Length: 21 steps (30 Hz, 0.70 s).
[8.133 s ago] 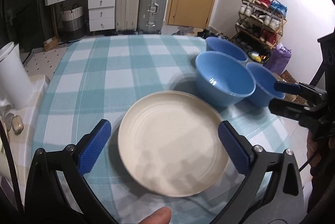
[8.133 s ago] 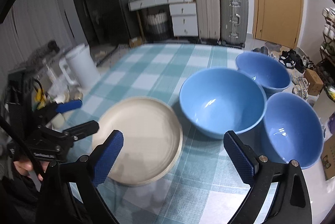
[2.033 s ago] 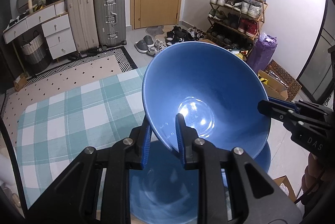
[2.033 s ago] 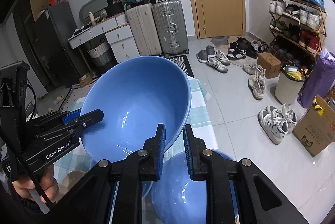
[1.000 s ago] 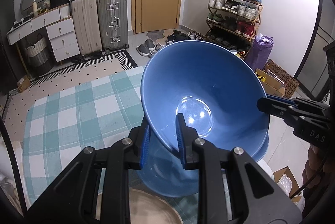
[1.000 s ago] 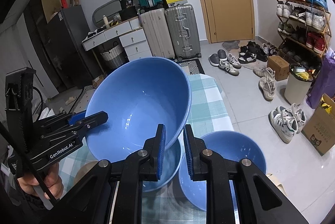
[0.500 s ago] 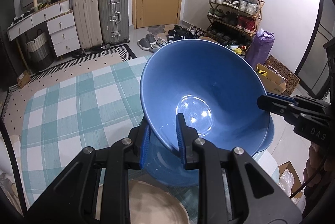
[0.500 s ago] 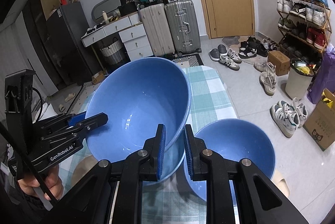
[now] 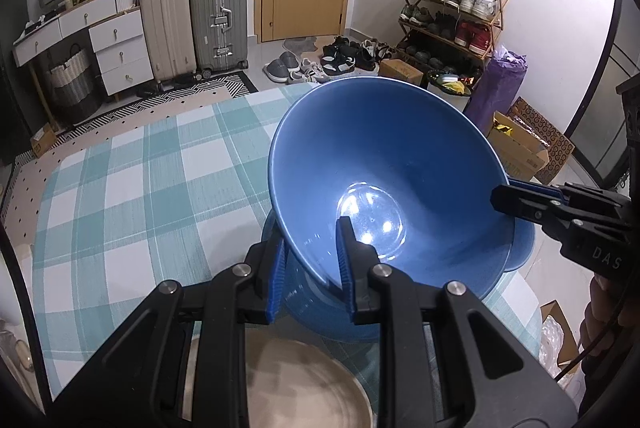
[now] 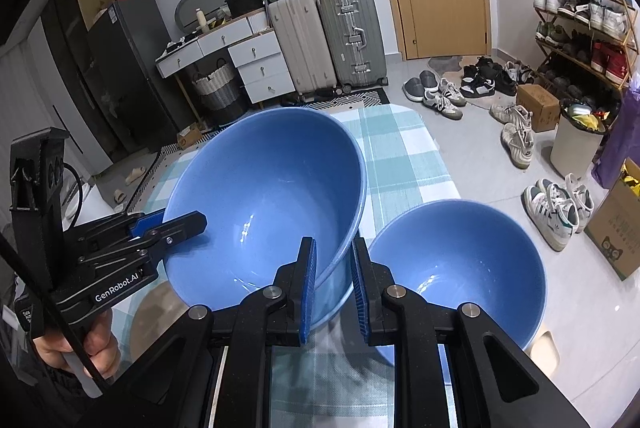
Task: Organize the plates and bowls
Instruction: 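Lower the bowl into the other blue bowl and open both tools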
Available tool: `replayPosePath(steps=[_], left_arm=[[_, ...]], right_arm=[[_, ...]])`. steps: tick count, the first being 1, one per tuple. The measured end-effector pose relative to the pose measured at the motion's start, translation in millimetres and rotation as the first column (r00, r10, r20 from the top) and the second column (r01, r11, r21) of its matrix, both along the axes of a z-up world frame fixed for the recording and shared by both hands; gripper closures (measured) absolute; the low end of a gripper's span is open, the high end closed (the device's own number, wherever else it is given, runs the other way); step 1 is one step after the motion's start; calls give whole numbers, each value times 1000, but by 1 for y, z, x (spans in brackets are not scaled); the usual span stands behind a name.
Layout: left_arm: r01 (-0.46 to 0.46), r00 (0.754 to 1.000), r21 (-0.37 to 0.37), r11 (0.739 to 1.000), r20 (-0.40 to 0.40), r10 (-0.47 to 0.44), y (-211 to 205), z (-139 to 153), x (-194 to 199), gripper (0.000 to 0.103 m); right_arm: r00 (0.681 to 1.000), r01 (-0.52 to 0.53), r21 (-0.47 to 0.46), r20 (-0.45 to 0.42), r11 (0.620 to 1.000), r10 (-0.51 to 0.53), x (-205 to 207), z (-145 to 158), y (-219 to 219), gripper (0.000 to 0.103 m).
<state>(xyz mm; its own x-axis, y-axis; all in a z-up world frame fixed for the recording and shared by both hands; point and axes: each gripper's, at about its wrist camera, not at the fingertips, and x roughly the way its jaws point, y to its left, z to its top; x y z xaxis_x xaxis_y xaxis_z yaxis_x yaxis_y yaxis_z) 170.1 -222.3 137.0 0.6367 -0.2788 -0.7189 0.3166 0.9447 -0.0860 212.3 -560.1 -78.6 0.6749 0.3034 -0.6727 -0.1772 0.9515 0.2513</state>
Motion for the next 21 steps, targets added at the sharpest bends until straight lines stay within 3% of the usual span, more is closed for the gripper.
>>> replayPosePath(steps=[21], left_arm=[[-13, 999, 42, 999, -51, 15, 10, -61, 22, 84]], right_arm=[[996, -17, -1, -89, 1000, 17, 13, -45, 10, 85]])
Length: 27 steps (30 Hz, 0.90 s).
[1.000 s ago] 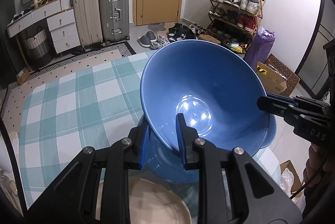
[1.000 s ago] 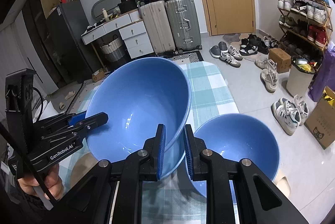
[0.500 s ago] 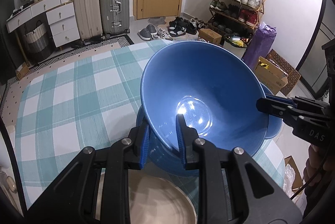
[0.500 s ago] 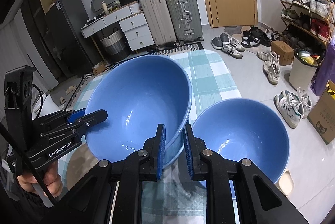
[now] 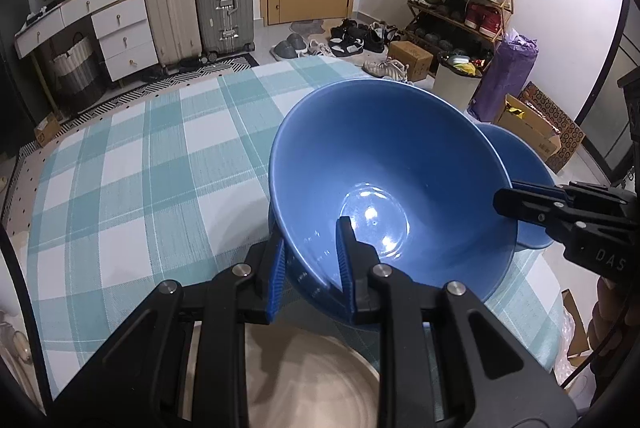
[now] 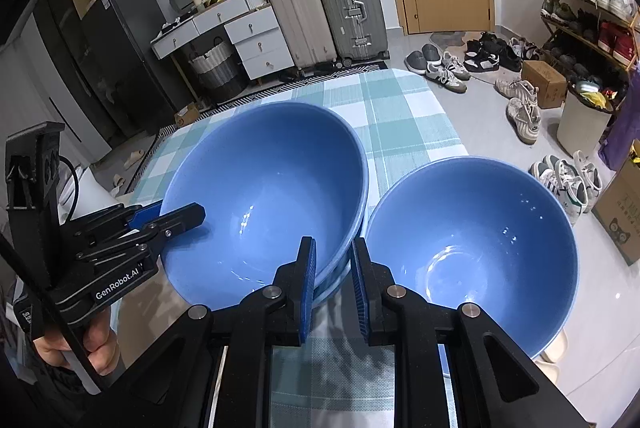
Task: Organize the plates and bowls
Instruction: 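Lower the bowl into the other blue bowl and open both tools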
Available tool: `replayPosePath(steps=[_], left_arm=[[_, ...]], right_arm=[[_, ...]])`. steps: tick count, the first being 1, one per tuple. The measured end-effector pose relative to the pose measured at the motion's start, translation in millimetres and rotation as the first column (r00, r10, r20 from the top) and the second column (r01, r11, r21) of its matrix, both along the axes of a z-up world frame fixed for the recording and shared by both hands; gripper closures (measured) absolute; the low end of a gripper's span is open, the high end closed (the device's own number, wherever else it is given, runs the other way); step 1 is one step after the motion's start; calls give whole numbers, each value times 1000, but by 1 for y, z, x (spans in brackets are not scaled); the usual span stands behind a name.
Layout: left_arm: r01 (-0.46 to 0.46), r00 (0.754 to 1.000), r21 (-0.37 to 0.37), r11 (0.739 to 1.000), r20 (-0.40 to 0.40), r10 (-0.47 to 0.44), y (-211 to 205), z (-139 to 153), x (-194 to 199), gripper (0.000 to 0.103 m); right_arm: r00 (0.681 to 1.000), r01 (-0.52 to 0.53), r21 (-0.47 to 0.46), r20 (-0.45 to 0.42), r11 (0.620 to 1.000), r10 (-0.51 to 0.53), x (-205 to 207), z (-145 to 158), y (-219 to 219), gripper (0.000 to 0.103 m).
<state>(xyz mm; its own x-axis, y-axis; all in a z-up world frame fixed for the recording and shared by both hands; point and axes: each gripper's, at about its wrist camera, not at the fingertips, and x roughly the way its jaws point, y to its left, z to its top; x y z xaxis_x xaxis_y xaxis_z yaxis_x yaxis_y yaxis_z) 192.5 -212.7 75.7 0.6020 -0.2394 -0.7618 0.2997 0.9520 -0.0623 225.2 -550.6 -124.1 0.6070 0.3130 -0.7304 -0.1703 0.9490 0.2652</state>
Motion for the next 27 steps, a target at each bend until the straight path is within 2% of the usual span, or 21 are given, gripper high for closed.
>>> replayPosePath(steps=[13, 19, 27], left_arm=[[-5, 1000, 57, 998, -11, 6, 2, -28, 15, 84], [-9, 1000, 104, 995, 14, 8, -4, -33, 18, 84], [-17, 1000, 132, 991, 18, 14, -3, -37, 20, 82]], right_arm=[[1000, -8, -45, -27, 999, 7, 9, -18, 10, 85], [1000, -5, -94, -12, 996, 3, 9, -19, 16, 84], [1000, -13, -93, -17, 996, 11, 11, -25, 13, 84]])
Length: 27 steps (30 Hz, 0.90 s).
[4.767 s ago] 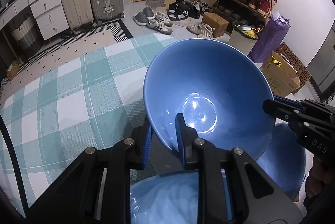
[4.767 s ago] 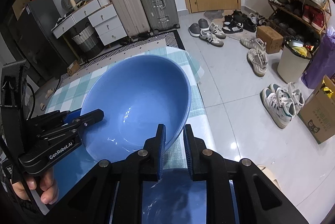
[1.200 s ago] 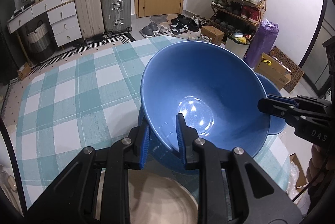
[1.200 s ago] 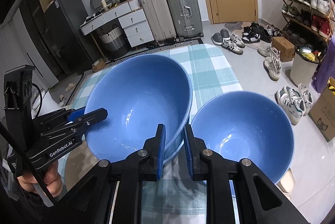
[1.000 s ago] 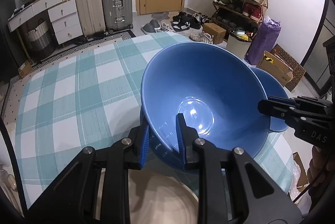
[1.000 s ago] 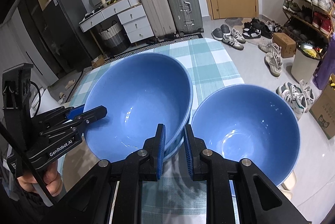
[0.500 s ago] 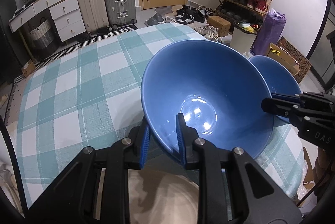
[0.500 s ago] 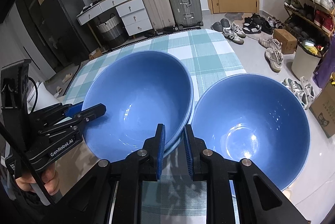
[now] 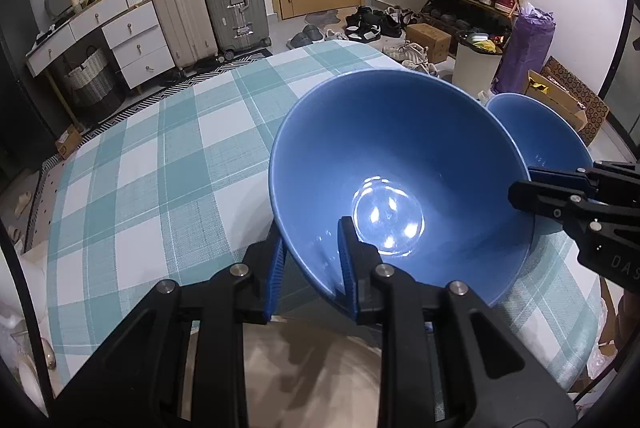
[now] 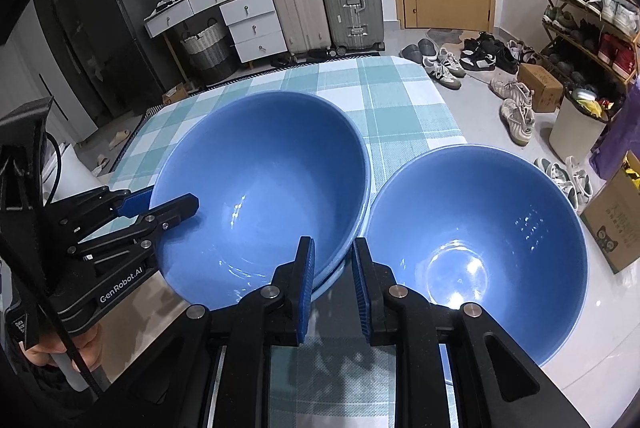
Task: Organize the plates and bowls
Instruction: 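Lower the bowl into the other blue bowl and open both tools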
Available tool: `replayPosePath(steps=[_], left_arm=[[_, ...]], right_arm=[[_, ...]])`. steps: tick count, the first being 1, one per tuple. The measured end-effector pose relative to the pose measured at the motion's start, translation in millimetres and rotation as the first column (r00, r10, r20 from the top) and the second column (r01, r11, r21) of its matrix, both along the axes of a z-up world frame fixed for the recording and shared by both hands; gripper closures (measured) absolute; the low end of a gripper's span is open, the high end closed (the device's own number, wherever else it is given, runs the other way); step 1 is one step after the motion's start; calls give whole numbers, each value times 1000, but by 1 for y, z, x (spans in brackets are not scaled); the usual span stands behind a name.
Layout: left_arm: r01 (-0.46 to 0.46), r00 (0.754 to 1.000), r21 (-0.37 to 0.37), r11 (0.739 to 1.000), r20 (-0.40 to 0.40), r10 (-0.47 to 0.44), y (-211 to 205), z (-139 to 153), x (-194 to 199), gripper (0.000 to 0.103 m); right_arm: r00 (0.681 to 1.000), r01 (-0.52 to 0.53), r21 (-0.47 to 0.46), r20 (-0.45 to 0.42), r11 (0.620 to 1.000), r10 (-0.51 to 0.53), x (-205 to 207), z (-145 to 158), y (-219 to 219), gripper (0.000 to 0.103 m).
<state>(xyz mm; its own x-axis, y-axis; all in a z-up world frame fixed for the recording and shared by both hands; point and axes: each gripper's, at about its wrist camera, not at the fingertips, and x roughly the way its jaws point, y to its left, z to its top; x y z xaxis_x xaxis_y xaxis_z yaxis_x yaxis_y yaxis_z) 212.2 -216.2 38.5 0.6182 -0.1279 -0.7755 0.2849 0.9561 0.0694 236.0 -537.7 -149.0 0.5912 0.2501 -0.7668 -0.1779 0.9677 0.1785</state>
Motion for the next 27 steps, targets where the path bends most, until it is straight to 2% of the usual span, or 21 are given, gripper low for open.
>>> replayPosePath(steps=[8, 12, 15, 17, 18, 21, 22, 25, 27], left_arm=[[-7, 1000, 3, 1000, -10, 8, 1, 0, -2, 80], [-17, 999, -16, 1000, -51, 16, 5, -5, 1, 79], [-17, 997, -53, 998, -72, 13, 10, -6, 1, 69], [-16, 998, -64, 998, -64, 12, 11, -4, -2, 53], [-15, 998, -70, 997, -58, 11, 12, -2, -3, 49], [-16, 999, -98, 995, -51, 11, 13, 6, -8, 34], [-17, 999, -111, 994, -50, 12, 13, 9, -9, 24], [-18, 999, -133, 991, -39, 13, 12, 18, -15, 20], [-15, 999, -138, 990, -39, 10, 10, 21, -18, 15]], right_arm=[[1000, -5, -1, 12, 1000, 5, -3, 1, -1, 84], [1000, -7, -3, 14, 1000, 7, -2, 2, -1, 84], [1000, -4, -9, 18, 1000, 5, -4, 3, -1, 83], [1000, -2, -11, 26, 1000, 2, -7, 5, -2, 78], [1000, -2, -8, 31, 1000, 3, -9, 5, -3, 72], [999, -11, 12, 41, 1000, 11, -13, 9, -6, 46], [999, -16, 18, 46, 1000, 15, -14, 11, -7, 37], [998, -13, 27, 66, 1000, 11, -19, 16, -10, 20], [997, -7, 31, 71, 999, 5, -22, 19, -14, 18]])
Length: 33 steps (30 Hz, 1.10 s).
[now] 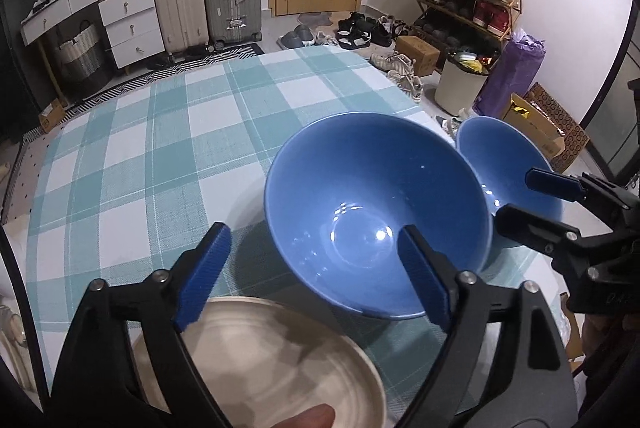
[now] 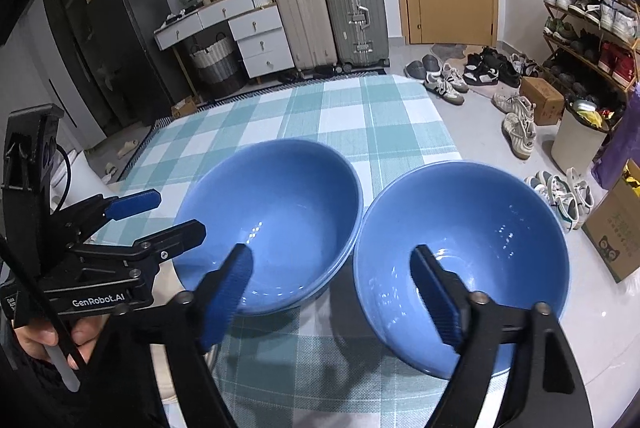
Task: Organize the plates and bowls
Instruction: 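Lower the bowl into the other blue bowl and open both tools, then move both tools away from the nested bowls toward the single light-blue bowl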
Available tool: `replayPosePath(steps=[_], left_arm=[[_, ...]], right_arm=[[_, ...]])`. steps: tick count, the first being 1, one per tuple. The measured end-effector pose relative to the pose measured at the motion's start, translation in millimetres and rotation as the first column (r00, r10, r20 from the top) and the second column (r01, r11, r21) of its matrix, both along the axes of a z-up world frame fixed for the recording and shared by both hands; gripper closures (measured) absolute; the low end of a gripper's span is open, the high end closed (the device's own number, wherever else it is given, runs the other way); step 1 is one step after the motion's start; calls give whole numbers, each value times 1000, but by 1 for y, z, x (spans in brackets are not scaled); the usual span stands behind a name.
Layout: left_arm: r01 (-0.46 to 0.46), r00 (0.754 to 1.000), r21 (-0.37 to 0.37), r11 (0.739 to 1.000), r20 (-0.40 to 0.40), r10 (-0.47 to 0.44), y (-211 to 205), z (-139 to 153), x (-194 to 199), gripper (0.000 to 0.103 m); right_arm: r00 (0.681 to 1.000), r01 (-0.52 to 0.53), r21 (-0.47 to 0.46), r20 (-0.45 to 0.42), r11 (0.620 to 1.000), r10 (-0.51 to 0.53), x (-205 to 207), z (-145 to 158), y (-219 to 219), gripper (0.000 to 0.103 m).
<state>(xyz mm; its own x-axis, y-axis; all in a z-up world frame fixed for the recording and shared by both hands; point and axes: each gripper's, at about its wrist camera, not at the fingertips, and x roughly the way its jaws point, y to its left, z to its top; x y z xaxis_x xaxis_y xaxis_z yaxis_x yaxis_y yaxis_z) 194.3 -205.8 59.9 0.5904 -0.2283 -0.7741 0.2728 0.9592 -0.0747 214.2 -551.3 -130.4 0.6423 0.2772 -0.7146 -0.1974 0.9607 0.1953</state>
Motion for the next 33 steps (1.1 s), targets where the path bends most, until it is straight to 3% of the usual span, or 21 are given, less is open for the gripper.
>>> replayPosePath(steps=[2, 4, 20, 33], left_arm=[[4, 1000, -5, 1000, 6, -3, -2, 4, -4, 1], [10, 1000, -13, 1000, 15, -10, -6, 7, -8, 1], [98, 995, -83, 992, -2, -98, -54, 27, -42, 1], [193, 979, -168, 967, -36, -201, -99, 32, -67, 7]], right_arm=[[1000, 9, -2, 6, 1000, -9, -3, 2, -4, 14], [1000, 19, -4, 18, 1000, -19, -7, 5, -7, 7], [985, 130, 26, 112, 991, -132, -68, 33, -63, 6], [960, 251, 67, 111, 966, -257, -103, 38, -115, 6]])
